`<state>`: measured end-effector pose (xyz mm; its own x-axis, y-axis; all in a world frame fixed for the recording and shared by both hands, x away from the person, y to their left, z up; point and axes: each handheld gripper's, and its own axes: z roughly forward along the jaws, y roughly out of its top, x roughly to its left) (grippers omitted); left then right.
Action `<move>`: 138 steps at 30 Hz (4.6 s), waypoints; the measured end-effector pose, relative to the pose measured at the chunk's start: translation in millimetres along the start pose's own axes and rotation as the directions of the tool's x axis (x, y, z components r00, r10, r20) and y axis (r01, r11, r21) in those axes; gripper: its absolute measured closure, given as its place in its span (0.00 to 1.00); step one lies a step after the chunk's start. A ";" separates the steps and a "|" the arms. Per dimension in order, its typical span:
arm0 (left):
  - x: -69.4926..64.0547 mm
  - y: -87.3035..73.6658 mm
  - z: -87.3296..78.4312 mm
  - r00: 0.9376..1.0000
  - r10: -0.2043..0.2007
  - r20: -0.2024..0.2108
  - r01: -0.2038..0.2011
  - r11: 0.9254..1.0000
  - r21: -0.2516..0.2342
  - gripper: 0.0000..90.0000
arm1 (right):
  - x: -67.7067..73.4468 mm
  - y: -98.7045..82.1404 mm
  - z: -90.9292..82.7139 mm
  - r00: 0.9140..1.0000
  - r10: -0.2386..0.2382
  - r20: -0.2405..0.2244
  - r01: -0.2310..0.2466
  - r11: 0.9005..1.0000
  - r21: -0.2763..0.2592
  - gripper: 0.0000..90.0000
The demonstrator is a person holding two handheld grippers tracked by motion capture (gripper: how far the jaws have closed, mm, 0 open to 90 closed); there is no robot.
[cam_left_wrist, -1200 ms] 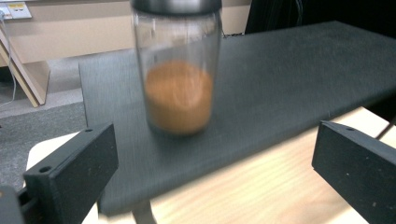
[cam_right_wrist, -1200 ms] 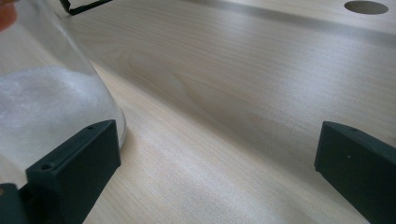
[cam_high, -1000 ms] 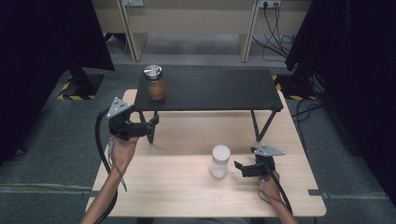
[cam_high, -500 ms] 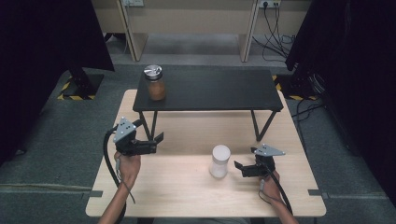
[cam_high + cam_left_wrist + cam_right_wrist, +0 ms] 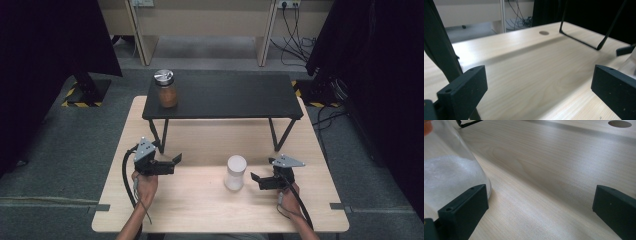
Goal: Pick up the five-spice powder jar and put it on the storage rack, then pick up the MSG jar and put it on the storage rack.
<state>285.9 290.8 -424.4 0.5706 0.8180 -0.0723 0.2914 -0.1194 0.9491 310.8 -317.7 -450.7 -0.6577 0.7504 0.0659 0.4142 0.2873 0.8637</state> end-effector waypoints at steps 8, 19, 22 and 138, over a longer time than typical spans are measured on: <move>5.4 -24.8 10.7 1.000 -0.011 0.005 0.011 0.999 0.031 0.00 | 0.2 -0.1 0.0 1.000 0.000 0.001 0.000 1.000 0.000 0.00; 12.1 -42.1 17.4 0.999 -0.047 0.006 0.047 0.998 0.042 0.00 | 0.7 0.1 0.0 1.000 -0.001 0.002 0.001 1.000 0.001 0.00; 11.9 -42.6 19.8 0.999 -0.046 0.006 0.045 0.998 0.050 0.00 | 0.8 0.2 -0.1 1.000 -0.001 0.002 0.001 1.000 0.002 0.00; 23.1 -42.1 30.6 0.995 -0.091 0.034 0.088 0.992 0.091 0.00 | 20.8 7.4 -26.3 0.962 -0.139 -0.237 0.102 0.982 -0.159 0.02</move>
<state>310.3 297.4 -475.5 0.5675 0.8059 -0.1687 0.4091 -0.0981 0.9072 283.7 -315.6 -429.8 -0.8390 0.5406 0.0621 0.2392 0.2639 0.9344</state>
